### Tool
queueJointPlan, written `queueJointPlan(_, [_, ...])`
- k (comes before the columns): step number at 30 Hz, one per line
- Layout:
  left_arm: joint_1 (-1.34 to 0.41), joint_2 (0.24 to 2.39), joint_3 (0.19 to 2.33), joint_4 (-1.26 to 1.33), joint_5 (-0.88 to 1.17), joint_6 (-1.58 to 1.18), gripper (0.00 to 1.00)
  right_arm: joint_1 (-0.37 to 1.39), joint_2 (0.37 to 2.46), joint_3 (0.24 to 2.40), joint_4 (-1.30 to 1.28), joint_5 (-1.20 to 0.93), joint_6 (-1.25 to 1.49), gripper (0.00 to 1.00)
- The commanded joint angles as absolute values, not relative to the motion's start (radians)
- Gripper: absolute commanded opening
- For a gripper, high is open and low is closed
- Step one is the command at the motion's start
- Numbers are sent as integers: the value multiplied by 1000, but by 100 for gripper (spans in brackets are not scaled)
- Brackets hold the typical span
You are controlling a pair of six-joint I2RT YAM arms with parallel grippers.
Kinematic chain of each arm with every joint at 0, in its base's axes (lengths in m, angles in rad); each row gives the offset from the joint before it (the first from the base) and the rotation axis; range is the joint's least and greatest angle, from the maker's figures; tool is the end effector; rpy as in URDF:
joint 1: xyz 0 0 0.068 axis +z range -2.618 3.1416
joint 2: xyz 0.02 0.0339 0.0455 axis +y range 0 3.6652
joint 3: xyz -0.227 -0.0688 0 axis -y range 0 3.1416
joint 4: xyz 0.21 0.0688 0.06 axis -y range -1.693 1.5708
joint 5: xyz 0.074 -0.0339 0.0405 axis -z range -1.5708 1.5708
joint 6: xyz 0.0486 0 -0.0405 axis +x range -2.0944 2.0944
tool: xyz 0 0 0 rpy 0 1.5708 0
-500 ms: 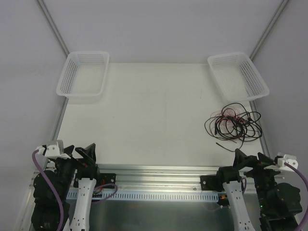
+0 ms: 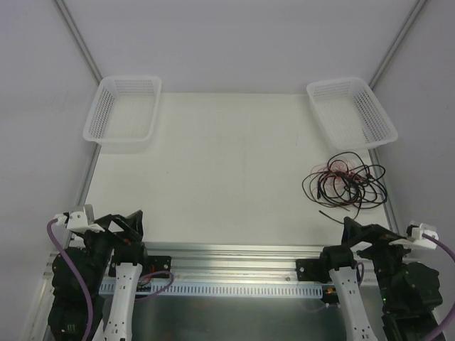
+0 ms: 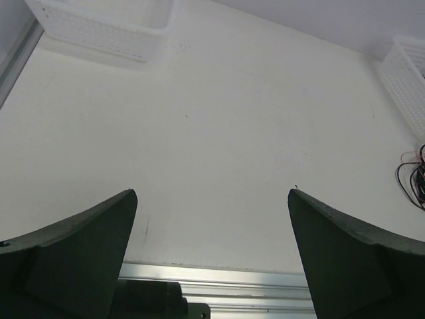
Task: Untangle the cables
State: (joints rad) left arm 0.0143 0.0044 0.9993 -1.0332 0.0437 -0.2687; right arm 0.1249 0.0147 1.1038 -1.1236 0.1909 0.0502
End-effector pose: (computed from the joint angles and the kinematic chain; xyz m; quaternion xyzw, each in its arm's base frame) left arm -0.0205 -0.0024 0.3186 -0.0866 0.7153 -0.1036 0.6857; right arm -0.0397 -0.0143 0.3265 0.0394 0.7179 -0.0078 0.6950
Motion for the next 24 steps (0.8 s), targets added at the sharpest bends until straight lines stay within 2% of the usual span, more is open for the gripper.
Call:
queueJointPlan(1, [18,-83,980,-1009,38,-360,99,124,110,1060,-1077,100,88,97])
queueJointPlan(6, [18,26,917,-962,25,-465,99,123,293,1031,-1032,69,130,97])
queueJointPlan(11, [17,165,836,-890,75,-500,99,123,459,979,-970,178,188,97])
queueJointPlan(19, [14,368,735,-718,261,-450,99,117,658,878,-839,431,218,97])
queueJointPlan(24, [14,410,643,-594,347,-410,99,11,799,779,-703,401,244,97])
